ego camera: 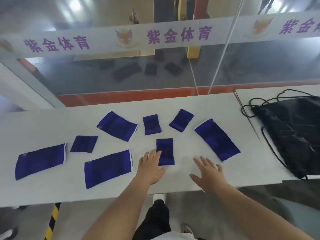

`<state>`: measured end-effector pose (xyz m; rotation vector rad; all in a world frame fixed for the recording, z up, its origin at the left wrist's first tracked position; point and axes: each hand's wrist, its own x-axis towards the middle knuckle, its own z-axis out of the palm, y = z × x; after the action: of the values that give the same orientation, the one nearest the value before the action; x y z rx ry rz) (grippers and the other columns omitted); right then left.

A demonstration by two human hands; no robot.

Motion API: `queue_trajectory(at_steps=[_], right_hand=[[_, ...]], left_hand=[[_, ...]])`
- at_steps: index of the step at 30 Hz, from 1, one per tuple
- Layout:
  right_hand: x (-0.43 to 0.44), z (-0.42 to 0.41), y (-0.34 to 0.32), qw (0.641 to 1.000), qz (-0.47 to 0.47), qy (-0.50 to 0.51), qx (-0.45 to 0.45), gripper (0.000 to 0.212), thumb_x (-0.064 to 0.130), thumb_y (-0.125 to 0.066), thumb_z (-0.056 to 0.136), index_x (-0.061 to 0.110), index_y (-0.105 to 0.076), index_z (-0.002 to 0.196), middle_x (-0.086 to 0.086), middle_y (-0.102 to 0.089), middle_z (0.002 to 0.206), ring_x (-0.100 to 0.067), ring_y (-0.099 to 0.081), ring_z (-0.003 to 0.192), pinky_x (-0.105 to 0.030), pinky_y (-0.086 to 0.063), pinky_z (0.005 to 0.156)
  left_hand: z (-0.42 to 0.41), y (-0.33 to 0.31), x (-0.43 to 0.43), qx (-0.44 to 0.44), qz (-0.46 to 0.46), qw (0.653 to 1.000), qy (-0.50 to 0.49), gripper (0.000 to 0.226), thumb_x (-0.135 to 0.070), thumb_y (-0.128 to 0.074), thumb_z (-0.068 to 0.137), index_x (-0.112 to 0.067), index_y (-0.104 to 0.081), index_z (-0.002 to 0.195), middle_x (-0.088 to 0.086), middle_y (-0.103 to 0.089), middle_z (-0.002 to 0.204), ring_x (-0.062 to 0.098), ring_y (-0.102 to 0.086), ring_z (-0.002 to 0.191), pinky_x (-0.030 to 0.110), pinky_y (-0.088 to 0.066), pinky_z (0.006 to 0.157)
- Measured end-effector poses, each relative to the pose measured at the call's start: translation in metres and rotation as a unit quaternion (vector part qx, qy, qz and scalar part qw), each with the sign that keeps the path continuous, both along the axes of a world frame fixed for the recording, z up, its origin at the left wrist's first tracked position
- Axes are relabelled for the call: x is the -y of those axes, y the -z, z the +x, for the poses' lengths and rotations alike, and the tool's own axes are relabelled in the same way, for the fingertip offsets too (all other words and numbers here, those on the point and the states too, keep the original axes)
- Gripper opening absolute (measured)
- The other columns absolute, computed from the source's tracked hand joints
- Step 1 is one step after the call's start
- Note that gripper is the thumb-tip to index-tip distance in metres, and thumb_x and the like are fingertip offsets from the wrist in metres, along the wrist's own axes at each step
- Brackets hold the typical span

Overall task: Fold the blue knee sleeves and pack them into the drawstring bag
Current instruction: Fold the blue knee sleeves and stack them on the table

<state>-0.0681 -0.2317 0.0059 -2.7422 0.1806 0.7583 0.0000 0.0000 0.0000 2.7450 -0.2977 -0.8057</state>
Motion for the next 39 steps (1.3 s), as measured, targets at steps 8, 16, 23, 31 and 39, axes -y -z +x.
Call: queue_trajectory(at_steps=[8,16,23,31,39], right_hand=[[-0.018,0.037,0.003,0.995,0.007,0.084,-0.044,0.072,0.059,-0.041,0.097,0.034,-0.011,0.158,0.005,-0.007,0.169,-0.021,-0.006,0.155,-0.050,-0.010,0.122],[-0.027,0.050,0.011,0.991,0.012,0.120,-0.065,0.069,0.055,-0.043,0.098,0.032,-0.015,0.157,0.004,-0.012,0.168,-0.023,-0.010,0.154,-0.053,-0.009,0.123],[-0.009,0.064,0.013,0.993,-0.008,0.064,-0.095,0.067,0.053,-0.044,0.098,0.032,-0.020,0.157,0.004,-0.017,0.166,-0.026,-0.021,0.150,-0.053,-0.016,0.121],[0.022,0.045,0.016,0.995,0.020,-0.022,-0.092,0.071,0.047,-0.049,0.097,0.041,-0.013,0.157,0.012,0.000,0.168,-0.014,-0.005,0.154,-0.055,-0.009,0.120],[0.038,0.021,0.024,0.996,0.063,-0.043,-0.052,0.070,0.044,-0.052,0.095,0.038,-0.017,0.156,0.009,-0.006,0.168,-0.012,-0.002,0.154,-0.049,-0.009,0.122]], left_hand=[[0.063,0.023,0.008,0.043,-0.006,0.992,0.120,0.069,-0.039,-0.049,0.098,-0.021,-0.017,0.157,0.003,-0.014,0.166,0.026,-0.007,0.153,0.042,-0.009,0.124],[0.079,0.044,0.003,0.080,0.007,0.980,0.182,0.057,-0.042,-0.055,0.096,-0.025,-0.039,0.148,0.000,-0.028,0.161,0.027,-0.022,0.148,0.043,-0.014,0.119],[0.069,0.040,0.007,0.104,0.014,0.981,0.166,0.048,-0.039,-0.057,0.096,-0.024,-0.050,0.141,-0.003,-0.048,0.149,0.021,-0.040,0.138,0.043,-0.016,0.117],[0.038,0.033,0.022,0.128,0.012,0.988,0.081,0.050,-0.034,-0.062,0.094,-0.024,-0.051,0.141,-0.004,-0.063,0.129,0.019,-0.055,0.120,0.033,-0.030,0.108],[0.000,0.025,0.045,0.126,0.008,0.990,-0.070,0.037,-0.024,-0.059,0.096,-0.023,-0.058,0.132,-0.002,-0.062,0.127,0.018,-0.056,0.116,0.030,-0.034,0.101]])
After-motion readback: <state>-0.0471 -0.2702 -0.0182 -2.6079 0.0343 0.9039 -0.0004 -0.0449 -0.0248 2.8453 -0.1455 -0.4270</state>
